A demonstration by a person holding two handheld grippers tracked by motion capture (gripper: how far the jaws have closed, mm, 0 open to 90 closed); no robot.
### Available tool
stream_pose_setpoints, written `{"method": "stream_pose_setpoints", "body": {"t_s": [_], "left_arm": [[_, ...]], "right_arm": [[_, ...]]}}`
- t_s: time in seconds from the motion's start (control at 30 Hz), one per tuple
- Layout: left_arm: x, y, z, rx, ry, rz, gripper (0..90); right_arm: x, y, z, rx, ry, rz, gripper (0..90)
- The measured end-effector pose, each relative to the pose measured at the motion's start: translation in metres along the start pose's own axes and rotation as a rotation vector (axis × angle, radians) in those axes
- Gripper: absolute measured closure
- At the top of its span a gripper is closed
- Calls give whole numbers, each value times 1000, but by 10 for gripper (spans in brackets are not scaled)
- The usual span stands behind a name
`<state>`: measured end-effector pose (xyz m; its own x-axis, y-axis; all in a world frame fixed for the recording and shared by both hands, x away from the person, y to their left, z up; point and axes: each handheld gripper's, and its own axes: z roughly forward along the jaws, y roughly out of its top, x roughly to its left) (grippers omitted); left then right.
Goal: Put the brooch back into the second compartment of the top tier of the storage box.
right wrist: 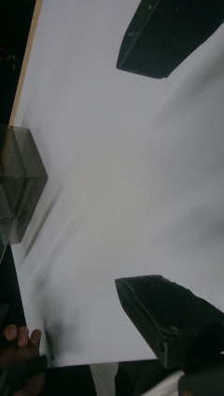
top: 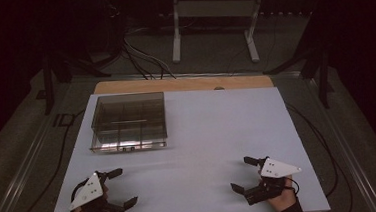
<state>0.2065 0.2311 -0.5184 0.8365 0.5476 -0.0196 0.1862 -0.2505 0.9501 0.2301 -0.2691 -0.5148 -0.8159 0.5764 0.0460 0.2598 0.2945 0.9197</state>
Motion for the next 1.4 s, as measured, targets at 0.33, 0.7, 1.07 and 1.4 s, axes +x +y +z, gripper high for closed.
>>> {"method": "stream_pose_setpoints", "body": {"t_s": [0.33, 0.7, 1.07, 1.4], "left_arm": [[-2, 0, 2, 22, -10, 25, 6], [-2, 0, 1, 11, -28, -1, 6], [0, 0, 0, 3, -26, -14, 6], [1, 0, 0, 2, -25, -20, 6]], "right_arm": [[0, 3, -2, 33, 66, 28, 0], [14, 9, 6, 102, 136, -26, 0], [21, 31, -4, 26, 153, -55, 0], [16, 42, -12, -20, 119, -59, 0]]}}
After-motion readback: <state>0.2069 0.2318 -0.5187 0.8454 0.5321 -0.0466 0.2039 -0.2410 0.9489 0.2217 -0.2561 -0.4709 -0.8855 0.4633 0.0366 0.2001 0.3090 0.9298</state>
